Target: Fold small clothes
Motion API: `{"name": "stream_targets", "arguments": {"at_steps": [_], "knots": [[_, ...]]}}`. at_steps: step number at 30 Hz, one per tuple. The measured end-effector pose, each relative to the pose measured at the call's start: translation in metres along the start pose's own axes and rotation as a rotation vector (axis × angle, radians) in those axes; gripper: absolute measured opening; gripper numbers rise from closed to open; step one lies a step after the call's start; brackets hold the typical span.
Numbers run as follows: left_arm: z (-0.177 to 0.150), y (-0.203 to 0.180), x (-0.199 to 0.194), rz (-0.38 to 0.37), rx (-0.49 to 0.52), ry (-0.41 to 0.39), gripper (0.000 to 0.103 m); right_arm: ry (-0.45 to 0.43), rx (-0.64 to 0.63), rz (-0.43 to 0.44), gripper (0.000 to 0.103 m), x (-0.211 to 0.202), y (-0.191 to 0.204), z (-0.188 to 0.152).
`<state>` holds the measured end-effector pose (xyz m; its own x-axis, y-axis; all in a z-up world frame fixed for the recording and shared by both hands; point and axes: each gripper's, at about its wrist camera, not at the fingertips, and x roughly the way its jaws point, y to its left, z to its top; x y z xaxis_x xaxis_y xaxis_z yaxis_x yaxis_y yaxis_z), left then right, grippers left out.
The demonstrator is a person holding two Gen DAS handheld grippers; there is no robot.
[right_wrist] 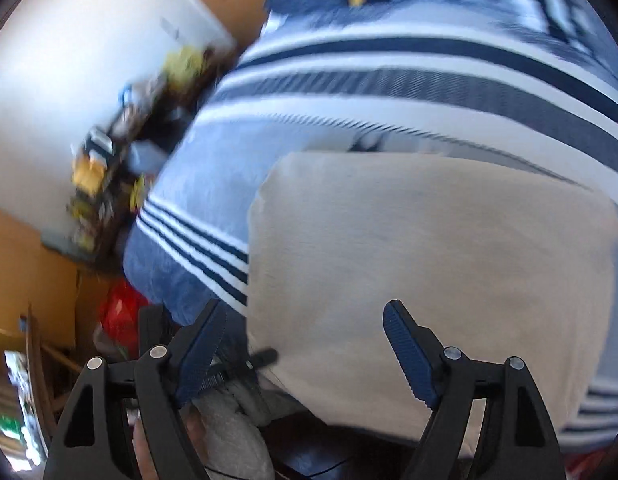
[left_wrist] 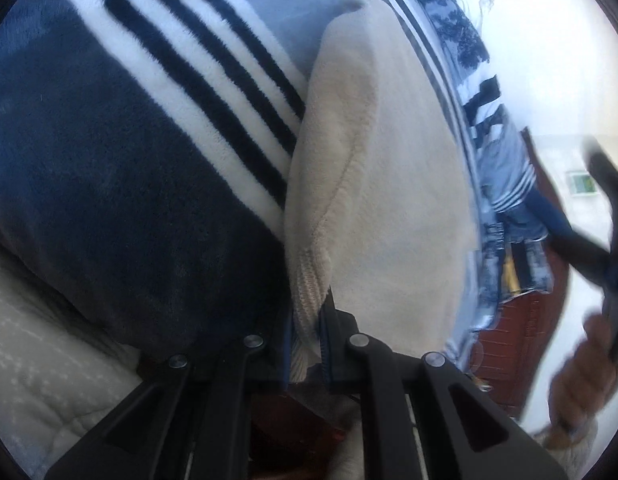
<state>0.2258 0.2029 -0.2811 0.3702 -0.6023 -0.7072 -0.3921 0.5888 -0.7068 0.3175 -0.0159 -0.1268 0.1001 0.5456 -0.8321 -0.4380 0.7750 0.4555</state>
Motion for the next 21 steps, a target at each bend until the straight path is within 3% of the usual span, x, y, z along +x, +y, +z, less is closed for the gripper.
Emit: {"name": "stream_targets", "arguments": {"at_steps": [2,5,7,11,14,18,21], "knots": [[0.002,0.008,0.0,-0.062,-0.048,0.019,0.011,0.064,-0.045,-0.015,0.084,0.03,0.015,0.011],[0.003,0.008,0.002,-0.077,-0.055,0.034,0.01,0.17,-0.096,-0.055,0.082,0.081,0.046,0.027],[0.003,0.005,0.001,-0.093,-0.046,0.038,0.01,0.244,-0.123,-0.12,0.073,0.121,0.059,0.041],[0.003,0.001,-0.005,-0.122,-0.017,0.027,0.01,0.367,-0.17,-0.309,0.071,0.192,0.068,0.057],[0.004,-0.001,-0.008,-0.174,-0.012,0.04,0.01,0.388,-0.182,-0.456,0.072,0.216,0.068,0.064],[0.002,0.002,-0.011,-0.255,-0.033,0.059,0.01,0.43,-0.246,-0.534,0.071,0.225,0.072,0.057],[0.002,-0.003,-0.013,-0.265,-0.016,0.051,0.01,0.468,-0.347,-0.613,0.071,0.236,0.077,0.042]]}}
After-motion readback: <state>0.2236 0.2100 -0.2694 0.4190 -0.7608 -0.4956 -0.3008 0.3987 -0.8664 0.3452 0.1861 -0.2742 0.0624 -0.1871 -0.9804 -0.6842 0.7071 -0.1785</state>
